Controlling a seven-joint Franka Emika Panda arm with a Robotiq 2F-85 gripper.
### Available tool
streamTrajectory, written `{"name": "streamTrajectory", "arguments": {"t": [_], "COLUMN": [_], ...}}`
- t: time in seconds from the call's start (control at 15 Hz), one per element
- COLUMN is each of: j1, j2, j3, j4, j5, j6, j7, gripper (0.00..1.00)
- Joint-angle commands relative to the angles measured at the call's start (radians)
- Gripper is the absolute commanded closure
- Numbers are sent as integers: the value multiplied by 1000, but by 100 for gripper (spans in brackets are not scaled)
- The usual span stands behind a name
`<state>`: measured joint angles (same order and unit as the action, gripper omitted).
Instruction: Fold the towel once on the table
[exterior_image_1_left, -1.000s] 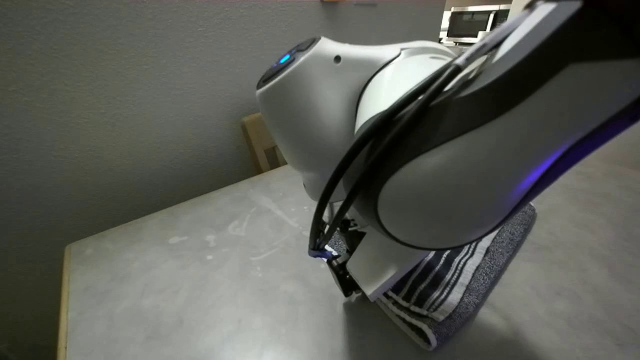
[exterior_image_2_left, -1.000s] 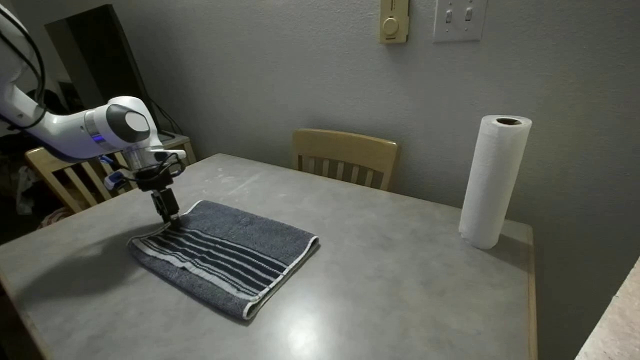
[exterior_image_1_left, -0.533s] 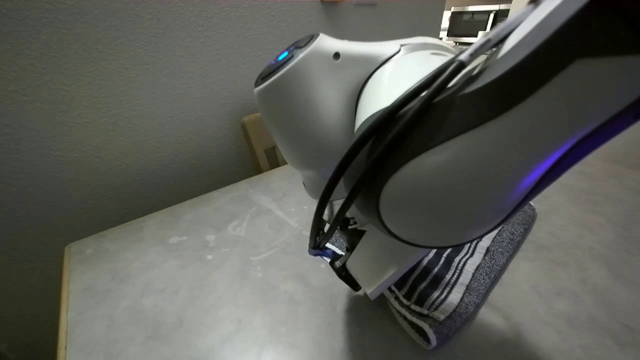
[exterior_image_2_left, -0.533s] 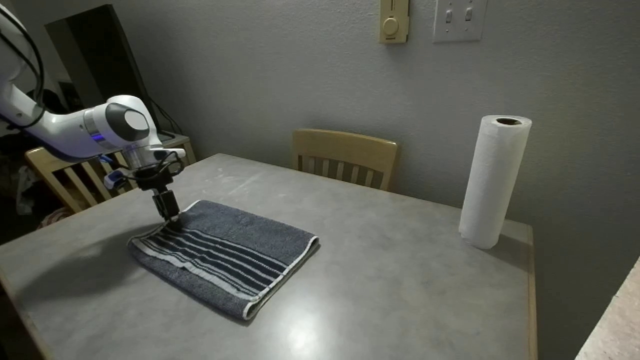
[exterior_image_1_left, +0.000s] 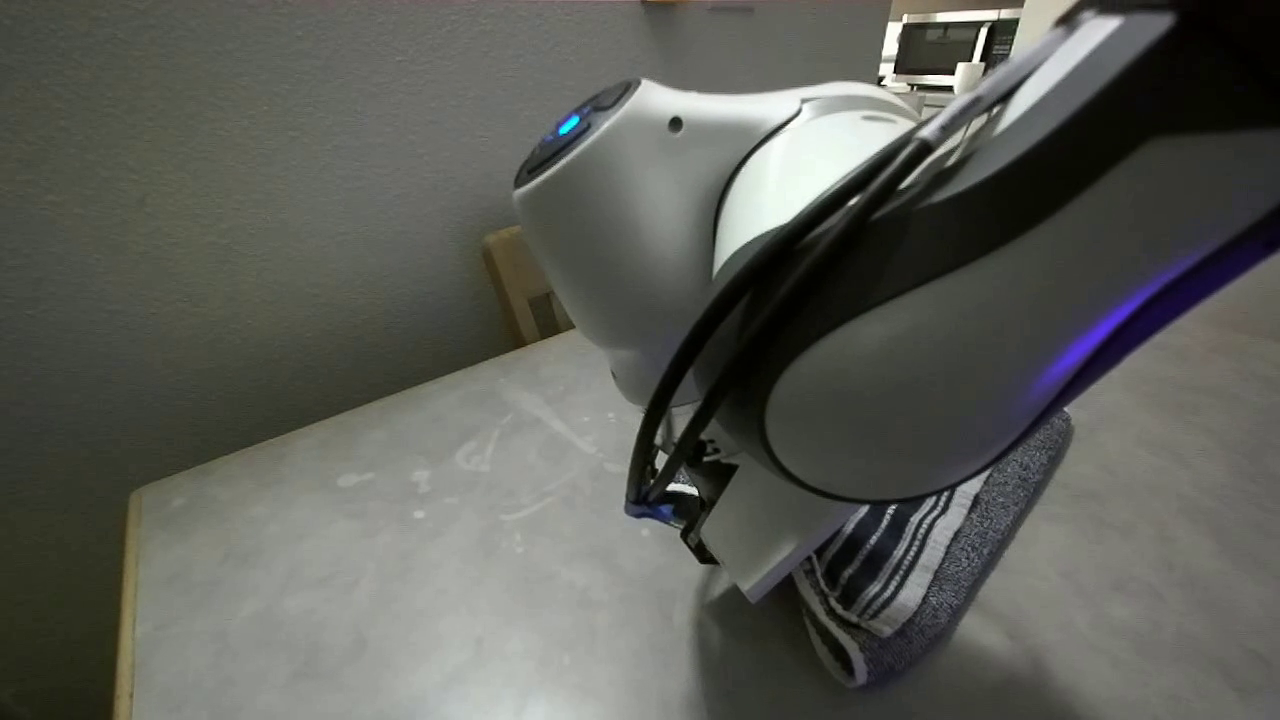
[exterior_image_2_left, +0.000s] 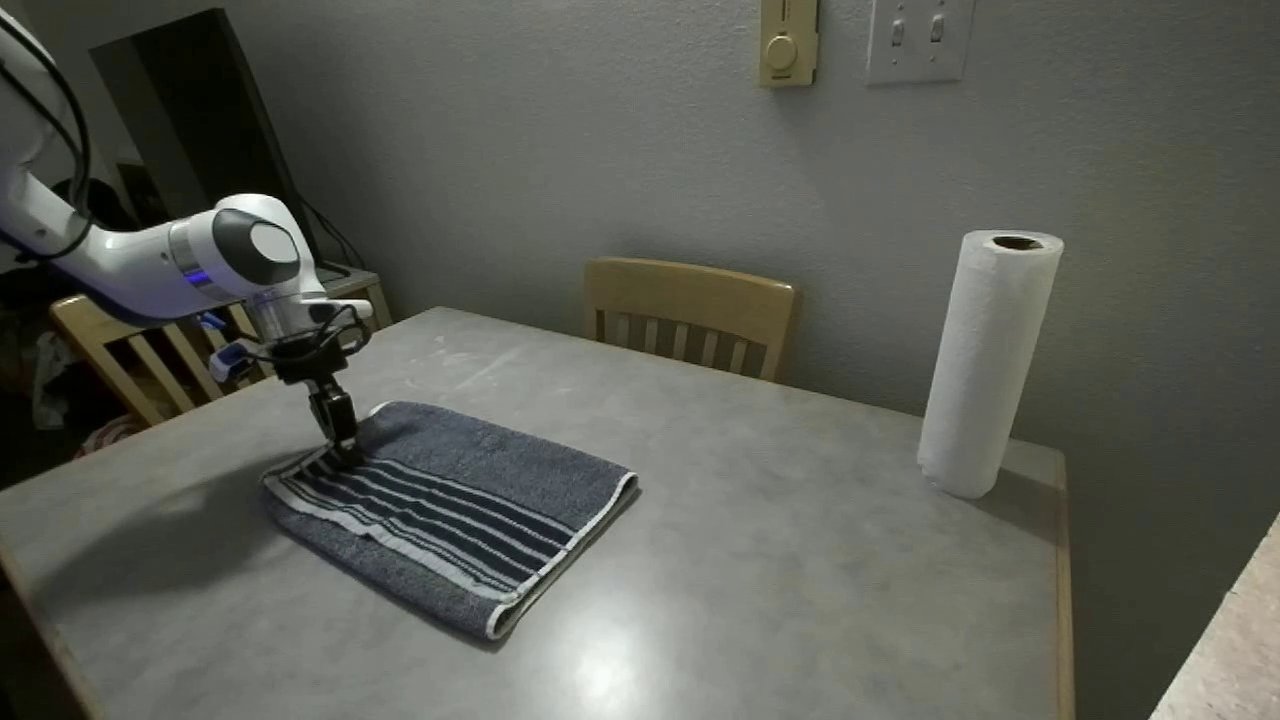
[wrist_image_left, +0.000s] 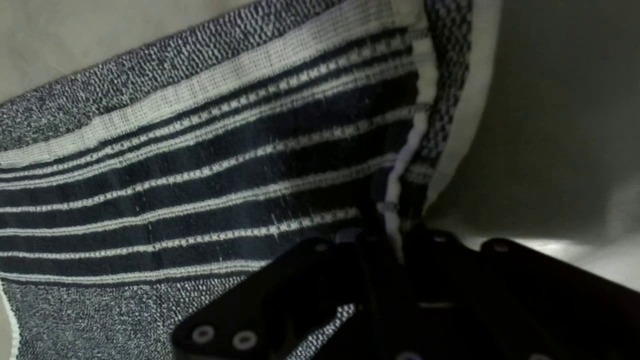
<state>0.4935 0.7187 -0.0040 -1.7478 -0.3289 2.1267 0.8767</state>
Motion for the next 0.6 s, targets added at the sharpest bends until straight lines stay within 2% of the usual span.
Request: {"name": "streamTrajectory", "arguments": {"t": [0.0,0.27,0.53], "j1": [-16,-24,-36], "j2": [-9,-22,-36], "j3": [13,20,32], "j4": [-17,-24,-33], "j5": [-21,-17,-2], "j6": [40,92,193], "j7": [-36,-101,-198], "gripper": [100,98,98]}}
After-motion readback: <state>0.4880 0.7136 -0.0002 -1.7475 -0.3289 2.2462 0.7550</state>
